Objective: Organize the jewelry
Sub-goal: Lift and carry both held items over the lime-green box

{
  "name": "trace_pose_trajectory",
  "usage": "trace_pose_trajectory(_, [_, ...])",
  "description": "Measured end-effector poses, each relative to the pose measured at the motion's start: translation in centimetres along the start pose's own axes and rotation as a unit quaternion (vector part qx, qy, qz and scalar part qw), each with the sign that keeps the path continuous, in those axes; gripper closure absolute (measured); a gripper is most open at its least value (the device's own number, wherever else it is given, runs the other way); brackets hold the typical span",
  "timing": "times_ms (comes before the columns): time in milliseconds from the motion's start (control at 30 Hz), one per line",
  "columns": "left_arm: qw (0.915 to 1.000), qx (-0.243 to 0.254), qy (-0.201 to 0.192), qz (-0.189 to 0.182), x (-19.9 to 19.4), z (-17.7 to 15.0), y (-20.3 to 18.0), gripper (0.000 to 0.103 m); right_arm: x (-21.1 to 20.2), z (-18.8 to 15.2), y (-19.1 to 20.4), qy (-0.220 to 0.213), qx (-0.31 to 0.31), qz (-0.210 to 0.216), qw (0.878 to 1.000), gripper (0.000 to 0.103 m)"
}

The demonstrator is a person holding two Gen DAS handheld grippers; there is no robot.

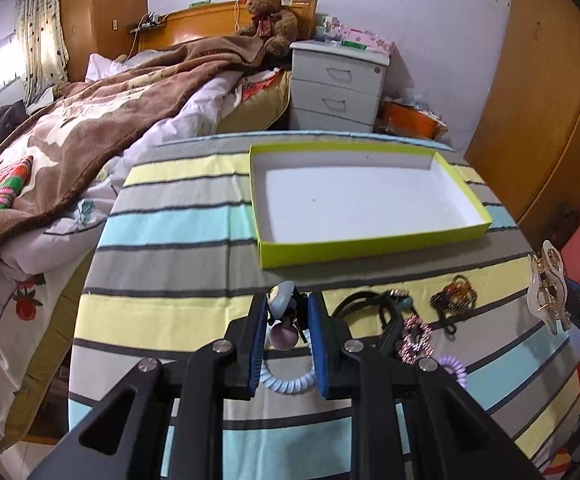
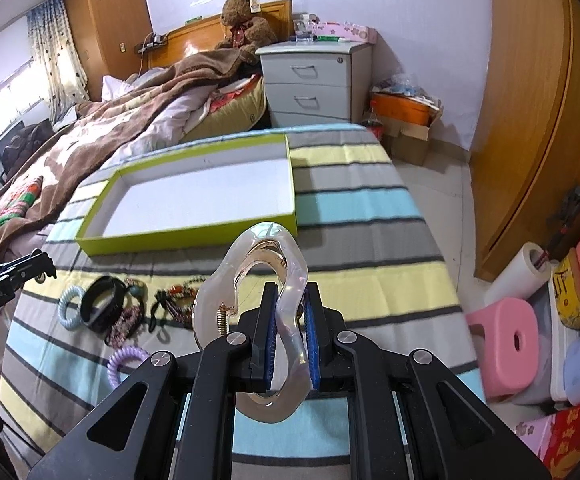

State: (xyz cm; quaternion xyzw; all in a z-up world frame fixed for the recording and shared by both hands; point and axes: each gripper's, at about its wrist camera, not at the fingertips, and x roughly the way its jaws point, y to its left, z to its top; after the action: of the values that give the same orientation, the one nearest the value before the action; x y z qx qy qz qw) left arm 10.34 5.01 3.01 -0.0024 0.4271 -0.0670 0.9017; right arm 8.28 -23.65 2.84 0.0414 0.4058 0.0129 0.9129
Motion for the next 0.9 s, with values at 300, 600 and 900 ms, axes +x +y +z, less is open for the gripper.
trace_pose_trajectory(300, [0.9998, 0.003, -0.019, -0.008, -0.3, 2.7, 0.0, 0.081, 0.4, 3.5, 1.1, -0.019, -0.019, 0.001, 1.0, 0.09])
trace_pose_trajectory(600, [0.9994, -0.003, -0.025, -0.023, 2.0, 5.9, -0.2, 0.081, 2.5, 6.6, 2.5, -0.022, -0.035, 0.004, 0.999, 0.09])
trace_pose_trajectory(900, [0.9993, -0.008, -0.013, -0.035, 4.8, 8.3, -0.2, 0.081, 6.2, 9.4, 3.7, -0.002, -0.053, 0.011, 0.999, 0.09])
